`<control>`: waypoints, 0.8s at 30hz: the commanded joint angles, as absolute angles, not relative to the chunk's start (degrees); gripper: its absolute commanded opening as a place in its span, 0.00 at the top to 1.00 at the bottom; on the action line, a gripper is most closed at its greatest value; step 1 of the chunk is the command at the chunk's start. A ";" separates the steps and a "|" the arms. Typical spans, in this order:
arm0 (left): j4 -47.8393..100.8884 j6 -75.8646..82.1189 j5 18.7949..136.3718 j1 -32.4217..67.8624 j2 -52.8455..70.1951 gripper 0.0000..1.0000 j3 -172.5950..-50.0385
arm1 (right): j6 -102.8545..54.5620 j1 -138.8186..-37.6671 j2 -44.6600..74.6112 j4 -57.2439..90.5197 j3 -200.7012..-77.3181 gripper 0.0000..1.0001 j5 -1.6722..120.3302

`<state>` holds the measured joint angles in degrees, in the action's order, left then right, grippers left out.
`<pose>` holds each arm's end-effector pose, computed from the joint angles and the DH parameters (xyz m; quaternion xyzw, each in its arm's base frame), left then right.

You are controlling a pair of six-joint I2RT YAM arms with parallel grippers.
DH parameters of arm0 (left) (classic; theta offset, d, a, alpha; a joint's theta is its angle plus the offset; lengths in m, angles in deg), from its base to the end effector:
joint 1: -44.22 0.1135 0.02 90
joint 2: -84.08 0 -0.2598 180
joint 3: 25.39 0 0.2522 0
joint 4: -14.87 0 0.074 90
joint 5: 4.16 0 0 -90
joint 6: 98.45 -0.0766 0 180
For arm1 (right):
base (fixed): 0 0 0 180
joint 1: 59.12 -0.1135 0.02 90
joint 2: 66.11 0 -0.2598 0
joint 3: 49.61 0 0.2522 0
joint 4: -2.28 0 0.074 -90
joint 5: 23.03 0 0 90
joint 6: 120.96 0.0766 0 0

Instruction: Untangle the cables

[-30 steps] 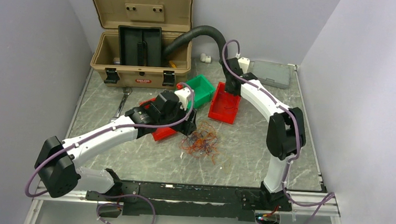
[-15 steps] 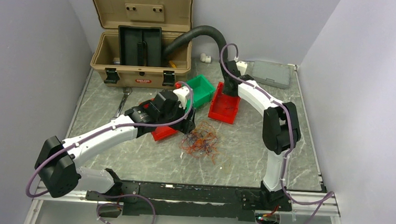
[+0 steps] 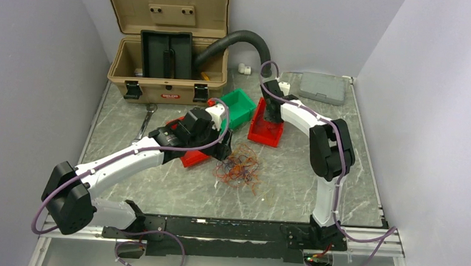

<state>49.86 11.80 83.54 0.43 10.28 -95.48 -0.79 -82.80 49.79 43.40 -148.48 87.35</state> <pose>0.2265 -0.2214 0.2525 0.1923 0.8806 -0.2448 0.3574 0.4243 0.1569 0.1495 0.1020 0.9422 -0.0294 0.3178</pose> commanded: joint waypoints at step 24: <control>42.73 18.26 77.69 2.53 13.18 0.10 -83.09 | -5.51 -83.52 0.03 34.91 -115.60 0.08 62.62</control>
<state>47.20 16.21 80.15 2.57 11.85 -84.82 -6.08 -82.95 6.12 39.75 -122.09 71.37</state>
